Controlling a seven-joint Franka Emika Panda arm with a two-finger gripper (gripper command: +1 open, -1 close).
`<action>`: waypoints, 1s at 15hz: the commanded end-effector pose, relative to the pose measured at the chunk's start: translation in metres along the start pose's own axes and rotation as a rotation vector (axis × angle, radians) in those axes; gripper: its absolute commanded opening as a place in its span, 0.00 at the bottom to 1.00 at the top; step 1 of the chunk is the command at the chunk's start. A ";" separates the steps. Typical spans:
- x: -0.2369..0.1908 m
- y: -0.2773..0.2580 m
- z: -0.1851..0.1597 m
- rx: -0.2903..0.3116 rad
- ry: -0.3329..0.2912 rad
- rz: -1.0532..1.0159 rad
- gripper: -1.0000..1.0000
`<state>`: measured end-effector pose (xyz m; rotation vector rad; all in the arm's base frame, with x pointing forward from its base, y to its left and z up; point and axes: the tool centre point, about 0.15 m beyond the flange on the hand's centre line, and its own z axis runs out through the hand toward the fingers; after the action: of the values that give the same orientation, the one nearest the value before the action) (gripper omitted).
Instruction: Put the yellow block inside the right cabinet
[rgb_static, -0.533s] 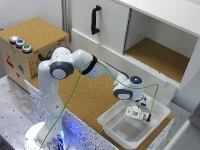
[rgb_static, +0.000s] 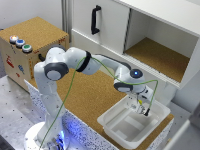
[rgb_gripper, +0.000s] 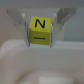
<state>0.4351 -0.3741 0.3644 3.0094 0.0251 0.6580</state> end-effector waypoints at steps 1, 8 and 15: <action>0.059 -0.038 -0.037 0.042 0.022 0.092 0.00; 0.142 -0.100 -0.066 -0.038 0.076 0.193 0.00; 0.205 -0.127 -0.051 -0.034 0.074 0.152 0.00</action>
<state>0.5428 -0.2546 0.4831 2.9937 -0.2051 0.9265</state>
